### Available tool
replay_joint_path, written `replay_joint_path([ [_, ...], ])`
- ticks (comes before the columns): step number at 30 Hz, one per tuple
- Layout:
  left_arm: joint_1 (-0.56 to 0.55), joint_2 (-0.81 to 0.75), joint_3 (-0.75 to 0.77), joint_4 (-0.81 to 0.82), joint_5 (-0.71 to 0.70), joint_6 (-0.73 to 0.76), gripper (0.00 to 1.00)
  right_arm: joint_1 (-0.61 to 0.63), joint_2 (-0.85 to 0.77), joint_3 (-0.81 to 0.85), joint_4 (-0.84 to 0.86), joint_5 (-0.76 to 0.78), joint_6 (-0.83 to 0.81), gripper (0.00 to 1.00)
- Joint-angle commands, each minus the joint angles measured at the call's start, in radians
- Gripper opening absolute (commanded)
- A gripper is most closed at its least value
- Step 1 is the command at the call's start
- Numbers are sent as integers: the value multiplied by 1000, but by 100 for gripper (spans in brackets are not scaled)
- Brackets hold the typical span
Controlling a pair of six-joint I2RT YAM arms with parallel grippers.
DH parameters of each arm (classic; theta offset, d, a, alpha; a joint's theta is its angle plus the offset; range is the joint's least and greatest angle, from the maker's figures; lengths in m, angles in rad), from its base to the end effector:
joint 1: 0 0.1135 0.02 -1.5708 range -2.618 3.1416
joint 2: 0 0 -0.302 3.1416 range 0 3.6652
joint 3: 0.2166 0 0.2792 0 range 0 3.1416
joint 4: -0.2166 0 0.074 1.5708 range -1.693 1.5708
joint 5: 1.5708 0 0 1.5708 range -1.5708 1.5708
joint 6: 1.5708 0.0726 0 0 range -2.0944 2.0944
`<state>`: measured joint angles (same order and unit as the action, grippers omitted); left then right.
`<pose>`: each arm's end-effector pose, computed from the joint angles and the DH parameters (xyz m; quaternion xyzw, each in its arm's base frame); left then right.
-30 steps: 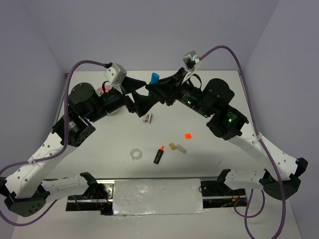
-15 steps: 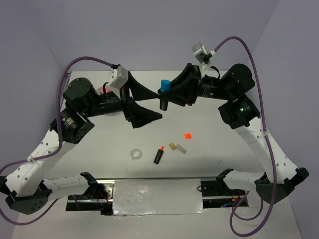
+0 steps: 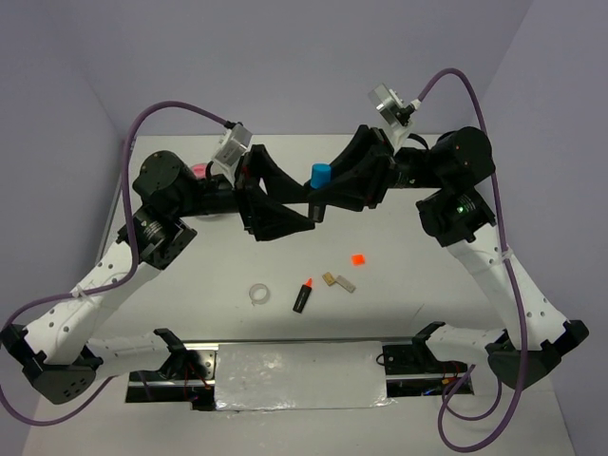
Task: Sort the stationery into containers
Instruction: Close the pen cap on the pen.
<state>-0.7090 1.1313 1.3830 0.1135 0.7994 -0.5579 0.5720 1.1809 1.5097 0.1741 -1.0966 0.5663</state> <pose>0.1612 -0.2069 0.5573 0.3591 0.4966 -0.6270 0.4810 0.1650 0.1830 0.5893 -0.4499 0.4331 0.6194 0.4759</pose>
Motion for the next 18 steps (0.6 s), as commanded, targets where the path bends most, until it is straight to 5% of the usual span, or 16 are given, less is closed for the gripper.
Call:
replay_joint_path([
  [1,5,8,-15,184,53,-98,70,8,-23,-23,82,-14,24,0],
  [10,5,30,-27,241,58,-140,59,29,-12,-40,114,-8,47,0],
  [18,3,61,-6,221,78,-137,33,37,5,-29,116,15,44,0],
])
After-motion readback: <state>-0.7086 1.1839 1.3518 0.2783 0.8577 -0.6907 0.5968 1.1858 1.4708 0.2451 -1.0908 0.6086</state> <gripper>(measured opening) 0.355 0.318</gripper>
